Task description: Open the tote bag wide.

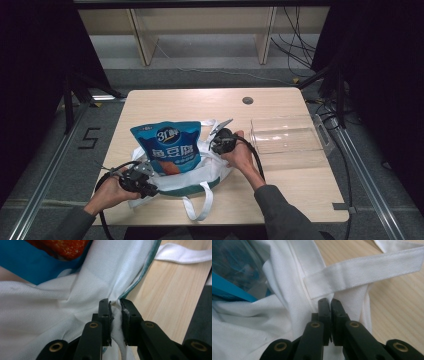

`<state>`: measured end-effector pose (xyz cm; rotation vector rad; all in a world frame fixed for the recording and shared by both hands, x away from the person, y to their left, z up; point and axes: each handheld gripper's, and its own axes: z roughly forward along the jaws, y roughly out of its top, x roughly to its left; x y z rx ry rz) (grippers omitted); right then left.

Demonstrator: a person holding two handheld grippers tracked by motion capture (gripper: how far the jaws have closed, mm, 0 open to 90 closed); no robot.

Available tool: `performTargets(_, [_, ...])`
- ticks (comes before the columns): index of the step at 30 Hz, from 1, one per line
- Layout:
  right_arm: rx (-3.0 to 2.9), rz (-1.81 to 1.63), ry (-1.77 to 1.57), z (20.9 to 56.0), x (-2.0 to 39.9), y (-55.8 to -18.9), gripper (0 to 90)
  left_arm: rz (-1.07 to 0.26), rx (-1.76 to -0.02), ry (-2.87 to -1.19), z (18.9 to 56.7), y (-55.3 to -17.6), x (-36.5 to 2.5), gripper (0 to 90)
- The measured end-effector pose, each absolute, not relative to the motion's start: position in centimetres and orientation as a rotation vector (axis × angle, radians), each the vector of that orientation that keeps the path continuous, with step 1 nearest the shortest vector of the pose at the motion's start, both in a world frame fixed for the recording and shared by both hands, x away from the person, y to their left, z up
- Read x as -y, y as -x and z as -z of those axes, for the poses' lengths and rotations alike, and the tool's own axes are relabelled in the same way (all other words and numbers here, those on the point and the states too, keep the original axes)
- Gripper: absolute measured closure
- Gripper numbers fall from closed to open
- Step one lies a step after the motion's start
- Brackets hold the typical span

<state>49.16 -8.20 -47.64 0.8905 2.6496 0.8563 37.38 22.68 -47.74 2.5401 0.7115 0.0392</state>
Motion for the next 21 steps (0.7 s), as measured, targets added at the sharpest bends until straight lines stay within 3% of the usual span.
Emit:
performTargets(5, [-2.601,-0.908,-0.927,46.8,8.5,-49.1,79.8,-0.059,-0.716,-2.521,47.4,-37.4,-22.6,75.4])
performTargets(9, [-2.540,-0.915,-0.954,45.5,8.7,-49.1,60.8,-0.058,-0.709,-2.515,47.3,-37.2,-22.6,72.7])
performTargets(17, [-2.514,-1.003,-0.956,40.5,9.7,-47.0,45.5,-0.091,-0.742,-2.355,44.9,-35.4,-22.8,43.7])
performTargets(21, [-2.520,-1.051,-0.822,39.1,10.0,-46.5,42.2,-0.157,-0.772,-2.291,43.7,-34.1,-23.7,37.3])
